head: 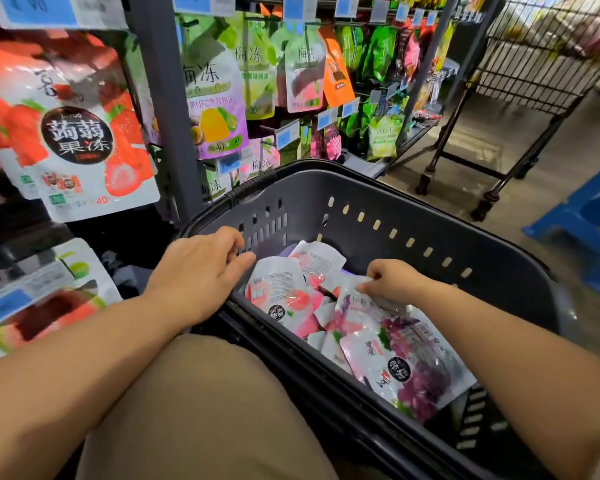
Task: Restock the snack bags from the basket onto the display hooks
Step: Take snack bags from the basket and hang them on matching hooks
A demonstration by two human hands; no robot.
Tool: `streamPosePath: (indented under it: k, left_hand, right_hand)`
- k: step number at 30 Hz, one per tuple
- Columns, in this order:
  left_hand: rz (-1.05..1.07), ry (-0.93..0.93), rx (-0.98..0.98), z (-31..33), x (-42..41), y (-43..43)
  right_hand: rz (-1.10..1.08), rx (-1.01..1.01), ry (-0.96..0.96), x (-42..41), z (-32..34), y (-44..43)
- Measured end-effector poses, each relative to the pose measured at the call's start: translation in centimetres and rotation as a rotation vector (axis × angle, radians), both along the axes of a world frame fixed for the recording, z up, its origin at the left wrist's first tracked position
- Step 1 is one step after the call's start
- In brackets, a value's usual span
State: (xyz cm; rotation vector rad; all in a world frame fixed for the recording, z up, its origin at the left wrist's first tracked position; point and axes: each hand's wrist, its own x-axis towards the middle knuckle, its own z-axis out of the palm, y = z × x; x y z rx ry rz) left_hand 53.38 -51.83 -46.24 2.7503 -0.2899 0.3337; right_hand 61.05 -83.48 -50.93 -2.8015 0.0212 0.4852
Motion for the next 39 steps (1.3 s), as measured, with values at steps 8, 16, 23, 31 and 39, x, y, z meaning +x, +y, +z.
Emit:
streamPosePath:
  k: [8, 16, 23, 31, 39]
  left_hand:
    - [-0.008, -0.031, -0.009, -0.2, 0.1, 0.0]
    - [-0.008, -0.058, -0.048, -0.2, 0.0, 0.1]
    - [-0.007, -0.054, -0.051, -0.3, 0.1, 0.2]
    - [-0.015, -0.060, -0.050, -0.5, 0.2, 0.3]
    - [-0.021, -0.046, -0.052, -0.5, 0.1, 0.2]
  right_hand:
    - [-0.292, -0.004, -0.088, 0.2, -1.0, 0.3]
    - [-0.159, -0.166, -0.042, -0.4, -2.3, 0.4]
    - [0.307, -0.187, 0.117, -1.5, -1.1, 2.3]
    - [0.303, -0.103, 0.108, -1.8, -2.2, 1.9]
    - [-0.013, 0.030, -0.343, -0.7, -0.4, 2.4]
